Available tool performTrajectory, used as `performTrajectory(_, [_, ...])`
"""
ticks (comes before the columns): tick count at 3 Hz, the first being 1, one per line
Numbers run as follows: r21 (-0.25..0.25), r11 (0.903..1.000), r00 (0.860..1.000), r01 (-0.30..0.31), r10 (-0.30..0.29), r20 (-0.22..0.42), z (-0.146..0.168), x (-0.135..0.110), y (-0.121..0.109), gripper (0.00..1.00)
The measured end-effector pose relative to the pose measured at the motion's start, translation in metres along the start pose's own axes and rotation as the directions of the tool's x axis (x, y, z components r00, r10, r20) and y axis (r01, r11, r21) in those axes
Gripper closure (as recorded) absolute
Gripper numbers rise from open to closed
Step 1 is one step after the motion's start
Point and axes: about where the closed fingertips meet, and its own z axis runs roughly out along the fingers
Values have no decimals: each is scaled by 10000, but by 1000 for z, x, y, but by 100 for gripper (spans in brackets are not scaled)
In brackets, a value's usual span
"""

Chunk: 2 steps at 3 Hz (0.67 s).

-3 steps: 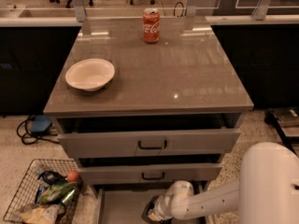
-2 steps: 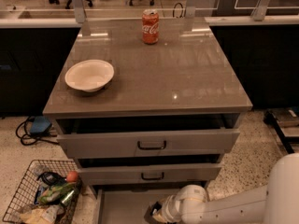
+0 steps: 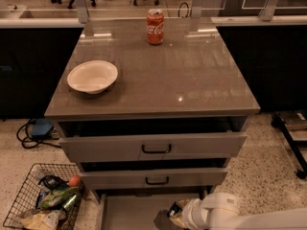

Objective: Pick rxbar blueberry from bottom drawer and place on counter

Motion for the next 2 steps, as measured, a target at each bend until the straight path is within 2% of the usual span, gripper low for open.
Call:
performTrajectory(1, [-1, 10000, 10000, 0, 0, 0, 0, 0, 0, 100])
performTrajectory(2, [191, 9998, 9996, 65, -60, -273, -12, -12, -2, 100])
